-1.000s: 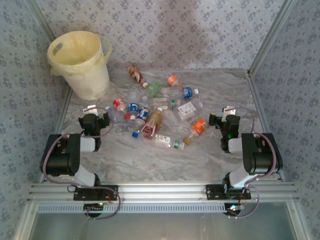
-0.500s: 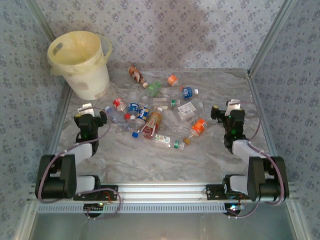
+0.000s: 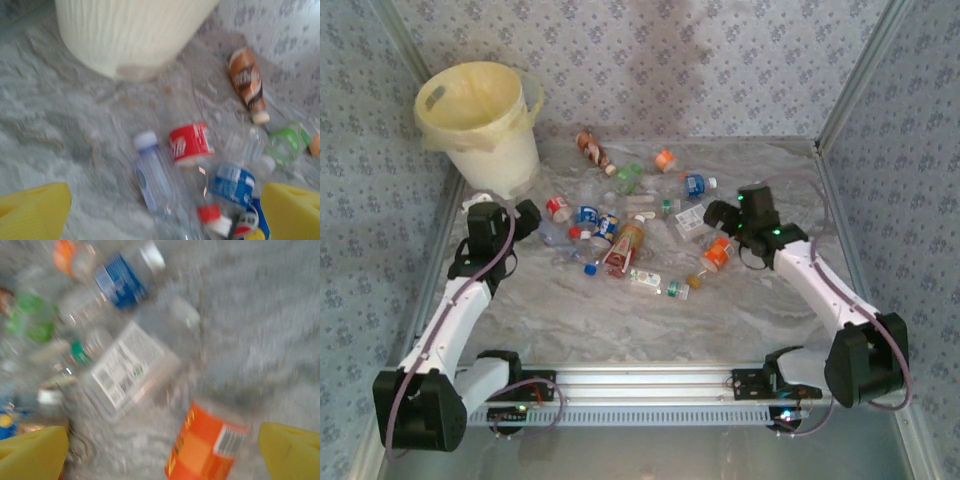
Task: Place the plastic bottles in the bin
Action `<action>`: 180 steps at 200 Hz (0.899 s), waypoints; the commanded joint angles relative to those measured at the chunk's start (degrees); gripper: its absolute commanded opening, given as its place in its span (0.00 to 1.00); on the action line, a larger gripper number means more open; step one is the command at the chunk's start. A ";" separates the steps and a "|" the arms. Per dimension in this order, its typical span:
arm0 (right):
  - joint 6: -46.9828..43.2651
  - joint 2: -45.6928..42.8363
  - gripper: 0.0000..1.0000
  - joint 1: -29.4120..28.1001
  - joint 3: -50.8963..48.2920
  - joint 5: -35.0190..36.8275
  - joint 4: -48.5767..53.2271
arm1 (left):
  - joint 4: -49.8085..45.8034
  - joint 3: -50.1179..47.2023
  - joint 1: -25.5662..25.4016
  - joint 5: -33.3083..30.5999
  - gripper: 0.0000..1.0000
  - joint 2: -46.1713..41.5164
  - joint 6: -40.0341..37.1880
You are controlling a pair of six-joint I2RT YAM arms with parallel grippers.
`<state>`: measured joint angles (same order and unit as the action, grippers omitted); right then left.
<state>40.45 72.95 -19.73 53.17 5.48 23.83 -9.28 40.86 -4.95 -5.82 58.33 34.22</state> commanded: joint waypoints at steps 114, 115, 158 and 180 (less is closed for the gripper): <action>11.78 19.31 0.88 1.47 -0.22 1.35 -2.90 | -6.36 4.29 -8.96 13.26 0.98 6.60 -1.48; 11.72 19.28 0.87 1.46 -0.24 1.36 -2.95 | -6.37 4.39 -9.17 13.24 0.98 6.65 -1.72; 10.38 13.73 0.63 1.51 -4.01 3.39 -7.10 | -5.81 8.84 -17.21 15.58 0.98 9.15 -7.38; 8.67 9.80 0.58 1.45 -5.24 4.14 -8.96 | -3.03 9.70 -18.87 19.90 0.98 10.17 -8.36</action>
<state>50.98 87.53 -18.59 49.19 7.31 17.91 -15.03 48.27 -22.48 8.97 67.46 29.15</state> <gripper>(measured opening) 0.598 0.976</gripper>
